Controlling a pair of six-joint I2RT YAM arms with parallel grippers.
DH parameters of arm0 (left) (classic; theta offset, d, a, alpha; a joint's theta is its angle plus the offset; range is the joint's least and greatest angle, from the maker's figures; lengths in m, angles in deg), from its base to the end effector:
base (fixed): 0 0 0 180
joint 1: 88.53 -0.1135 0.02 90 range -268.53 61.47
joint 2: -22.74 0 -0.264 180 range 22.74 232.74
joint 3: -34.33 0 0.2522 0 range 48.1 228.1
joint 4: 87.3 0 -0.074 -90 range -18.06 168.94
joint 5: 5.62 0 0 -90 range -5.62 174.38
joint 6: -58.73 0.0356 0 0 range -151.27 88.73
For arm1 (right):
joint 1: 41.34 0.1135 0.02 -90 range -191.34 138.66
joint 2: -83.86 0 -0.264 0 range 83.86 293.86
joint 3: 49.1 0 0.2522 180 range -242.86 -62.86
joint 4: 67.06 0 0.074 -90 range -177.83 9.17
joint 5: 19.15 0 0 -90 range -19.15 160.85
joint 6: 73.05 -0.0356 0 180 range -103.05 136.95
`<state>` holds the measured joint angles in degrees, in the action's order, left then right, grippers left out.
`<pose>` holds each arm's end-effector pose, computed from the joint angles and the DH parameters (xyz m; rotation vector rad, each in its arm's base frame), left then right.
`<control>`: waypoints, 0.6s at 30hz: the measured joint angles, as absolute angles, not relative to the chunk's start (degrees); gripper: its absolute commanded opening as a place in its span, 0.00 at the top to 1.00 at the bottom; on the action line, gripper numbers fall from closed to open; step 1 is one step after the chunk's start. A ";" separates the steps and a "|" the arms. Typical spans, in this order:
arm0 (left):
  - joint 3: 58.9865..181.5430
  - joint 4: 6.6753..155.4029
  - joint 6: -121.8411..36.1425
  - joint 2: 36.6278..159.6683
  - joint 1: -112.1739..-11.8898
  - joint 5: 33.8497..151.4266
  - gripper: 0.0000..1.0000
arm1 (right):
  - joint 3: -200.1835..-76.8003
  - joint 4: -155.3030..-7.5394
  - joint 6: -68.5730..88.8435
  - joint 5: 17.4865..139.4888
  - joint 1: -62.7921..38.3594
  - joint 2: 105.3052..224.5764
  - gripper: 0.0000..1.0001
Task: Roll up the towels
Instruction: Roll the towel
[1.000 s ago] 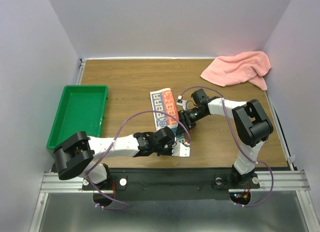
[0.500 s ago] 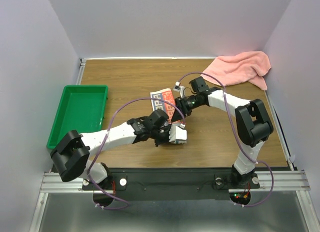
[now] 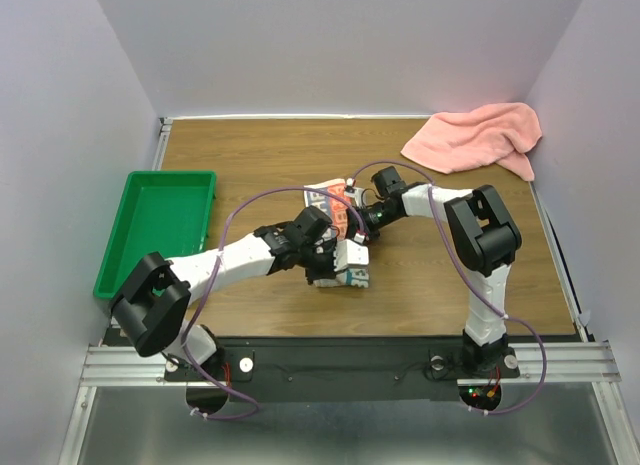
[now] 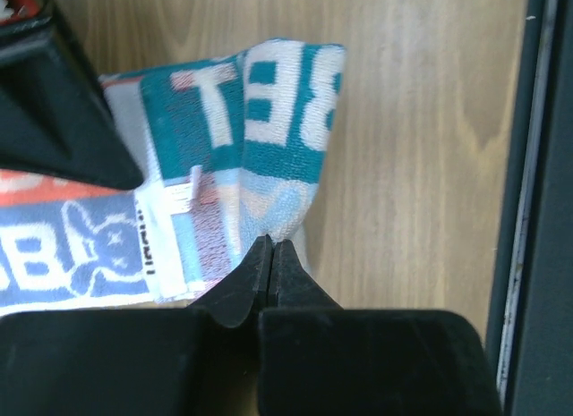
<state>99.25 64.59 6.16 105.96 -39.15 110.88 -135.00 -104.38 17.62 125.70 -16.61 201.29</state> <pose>0.1841 -0.2390 0.2198 1.7797 1.5589 -0.6497 0.3427 0.1899 0.1278 -0.8278 2.5128 1.4389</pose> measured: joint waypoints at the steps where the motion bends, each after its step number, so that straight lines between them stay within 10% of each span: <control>1: 99.36 64.59 6.23 106.29 -39.69 110.83 1.00 | -134.97 -104.31 17.64 125.78 -16.61 201.29 0.60; 18: 102.25 70.07 7.52 113.42 -43.69 108.58 1.00 | -134.25 -103.90 17.81 126.86 -16.61 201.29 0.61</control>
<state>102.25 70.07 7.52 113.42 -43.69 108.58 -134.25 -103.90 17.81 126.86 -16.61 201.29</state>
